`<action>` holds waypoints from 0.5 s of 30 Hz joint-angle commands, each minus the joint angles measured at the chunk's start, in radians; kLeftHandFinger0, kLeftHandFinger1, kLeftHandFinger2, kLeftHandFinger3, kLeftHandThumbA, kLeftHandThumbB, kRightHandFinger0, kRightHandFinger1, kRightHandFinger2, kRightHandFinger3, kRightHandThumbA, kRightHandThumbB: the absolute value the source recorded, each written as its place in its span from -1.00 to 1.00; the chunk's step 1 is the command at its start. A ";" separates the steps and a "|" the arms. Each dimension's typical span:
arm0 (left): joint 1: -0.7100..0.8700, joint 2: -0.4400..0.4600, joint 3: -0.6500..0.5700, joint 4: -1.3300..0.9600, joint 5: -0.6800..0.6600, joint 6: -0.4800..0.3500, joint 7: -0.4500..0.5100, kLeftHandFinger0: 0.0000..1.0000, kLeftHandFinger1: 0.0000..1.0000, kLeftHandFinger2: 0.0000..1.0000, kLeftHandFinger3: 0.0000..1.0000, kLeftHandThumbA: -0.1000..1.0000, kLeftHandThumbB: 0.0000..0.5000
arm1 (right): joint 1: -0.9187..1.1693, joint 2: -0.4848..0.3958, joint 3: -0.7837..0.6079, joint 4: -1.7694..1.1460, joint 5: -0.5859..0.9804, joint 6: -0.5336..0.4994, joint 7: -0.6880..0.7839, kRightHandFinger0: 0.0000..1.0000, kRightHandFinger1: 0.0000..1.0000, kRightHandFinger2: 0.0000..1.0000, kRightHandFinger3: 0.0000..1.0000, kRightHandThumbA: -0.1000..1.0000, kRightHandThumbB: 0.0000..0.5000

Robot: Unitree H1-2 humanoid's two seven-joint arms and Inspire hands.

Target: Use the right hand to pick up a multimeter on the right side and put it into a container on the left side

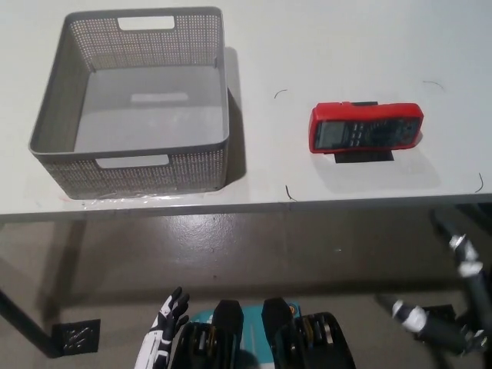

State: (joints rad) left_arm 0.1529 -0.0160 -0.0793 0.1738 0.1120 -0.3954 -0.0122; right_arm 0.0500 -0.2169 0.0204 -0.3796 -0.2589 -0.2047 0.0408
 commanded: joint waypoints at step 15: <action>0.025 0.022 -0.013 -0.015 0.009 -0.075 0.015 1.00 1.00 1.00 1.00 1.00 0.08 | -1.030 -0.323 0.278 0.355 -0.336 0.673 0.620 1.00 1.00 1.00 1.00 1.00 0.88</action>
State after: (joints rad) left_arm 0.1557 -0.0137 -0.0810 0.1764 0.1120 -0.3956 -0.0123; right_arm -0.5597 -0.4677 0.1240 -0.2800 -0.4313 0.1159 0.2830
